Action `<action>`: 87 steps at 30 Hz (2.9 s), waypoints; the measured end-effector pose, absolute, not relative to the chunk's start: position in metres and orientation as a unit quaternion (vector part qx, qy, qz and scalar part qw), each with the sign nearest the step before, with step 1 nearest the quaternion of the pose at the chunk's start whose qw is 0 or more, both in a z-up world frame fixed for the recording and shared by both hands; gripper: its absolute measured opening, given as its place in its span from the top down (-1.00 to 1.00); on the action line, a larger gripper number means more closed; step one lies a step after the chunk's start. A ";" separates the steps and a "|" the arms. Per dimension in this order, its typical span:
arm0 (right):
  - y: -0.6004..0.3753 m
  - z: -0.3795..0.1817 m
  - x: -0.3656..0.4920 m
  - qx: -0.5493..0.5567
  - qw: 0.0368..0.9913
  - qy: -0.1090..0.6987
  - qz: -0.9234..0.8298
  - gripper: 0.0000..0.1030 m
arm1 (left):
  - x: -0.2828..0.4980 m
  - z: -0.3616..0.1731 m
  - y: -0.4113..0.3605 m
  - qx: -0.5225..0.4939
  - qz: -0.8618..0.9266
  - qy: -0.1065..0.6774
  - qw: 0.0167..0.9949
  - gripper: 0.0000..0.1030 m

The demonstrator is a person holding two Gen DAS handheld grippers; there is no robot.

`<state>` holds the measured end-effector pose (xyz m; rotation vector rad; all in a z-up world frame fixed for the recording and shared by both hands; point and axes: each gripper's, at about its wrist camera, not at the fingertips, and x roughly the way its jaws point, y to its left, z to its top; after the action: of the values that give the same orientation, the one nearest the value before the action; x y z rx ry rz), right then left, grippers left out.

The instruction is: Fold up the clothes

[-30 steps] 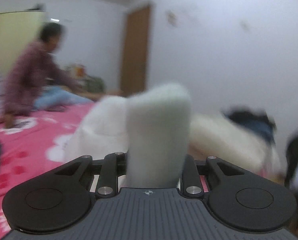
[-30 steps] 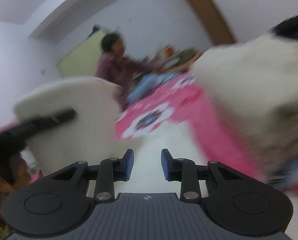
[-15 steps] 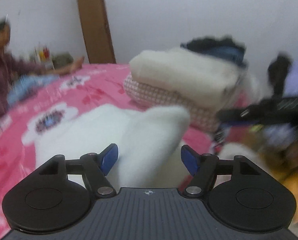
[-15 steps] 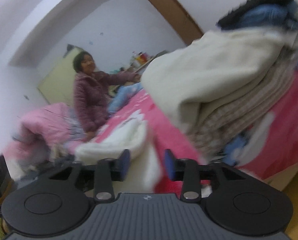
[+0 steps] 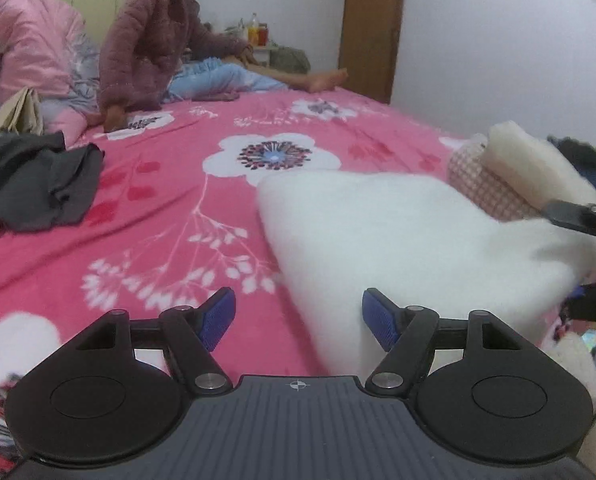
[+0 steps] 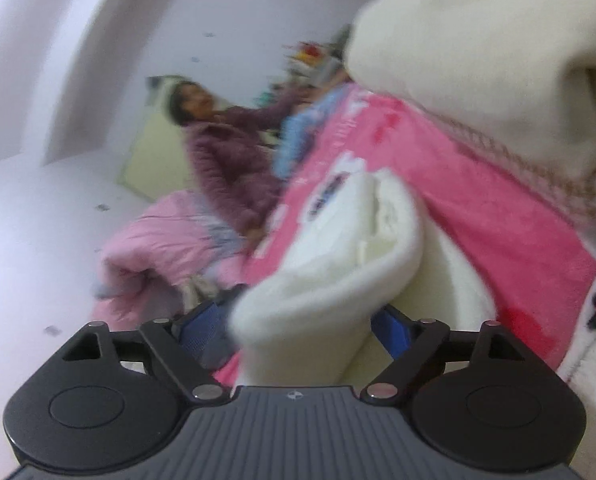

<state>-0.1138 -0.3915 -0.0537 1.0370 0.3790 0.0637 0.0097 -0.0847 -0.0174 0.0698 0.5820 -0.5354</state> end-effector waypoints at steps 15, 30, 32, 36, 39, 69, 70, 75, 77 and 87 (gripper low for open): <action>-0.316 0.027 -0.036 0.326 0.920 0.124 0.177 0.43 | 0.006 -0.022 -0.063 -0.009 -0.214 0.285 0.934 -0.35; -0.407 -0.072 -0.106 0.507 0.851 0.130 0.047 0.50 | -0.002 -0.016 -0.086 0.038 -0.244 0.286 0.926 -0.36; -0.407 -0.067 -0.110 0.489 0.862 0.132 0.040 0.50 | -0.003 -0.017 -0.087 0.042 -0.250 0.284 0.925 -0.36; -0.418 -0.101 -0.113 0.539 0.825 0.168 0.017 0.51 | -0.002 -0.021 -0.090 0.038 -0.258 0.292 0.920 -0.37; -0.416 -0.095 -0.121 0.542 0.826 0.153 0.016 0.51 | -0.004 -0.019 -0.092 0.042 -0.261 0.291 0.919 -0.37; -0.310 -0.034 -0.106 0.113 0.947 0.299 -0.029 0.38 | -0.038 -0.047 -0.107 0.126 -0.320 0.274 0.898 -0.38; -0.310 -0.032 -0.099 0.115 0.946 0.300 -0.030 0.38 | -0.038 -0.051 -0.113 0.136 -0.311 0.272 0.900 -0.38; -0.315 -0.032 -0.094 0.120 0.946 0.301 -0.025 0.39 | -0.021 -0.059 -0.104 0.086 -0.252 0.300 0.916 -0.44; -0.317 -0.032 -0.092 0.121 0.946 0.302 -0.022 0.40 | -0.019 -0.062 -0.094 0.074 -0.244 0.312 0.915 -0.52; -0.301 0.027 -0.105 0.071 0.957 0.282 0.009 0.38 | -0.032 -0.042 -0.042 0.004 -0.289 0.331 0.898 -0.56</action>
<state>-0.1051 -0.3013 0.0271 0.1449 0.5724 0.0174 -0.0322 -0.0419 -0.0419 0.0091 0.6860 -0.5975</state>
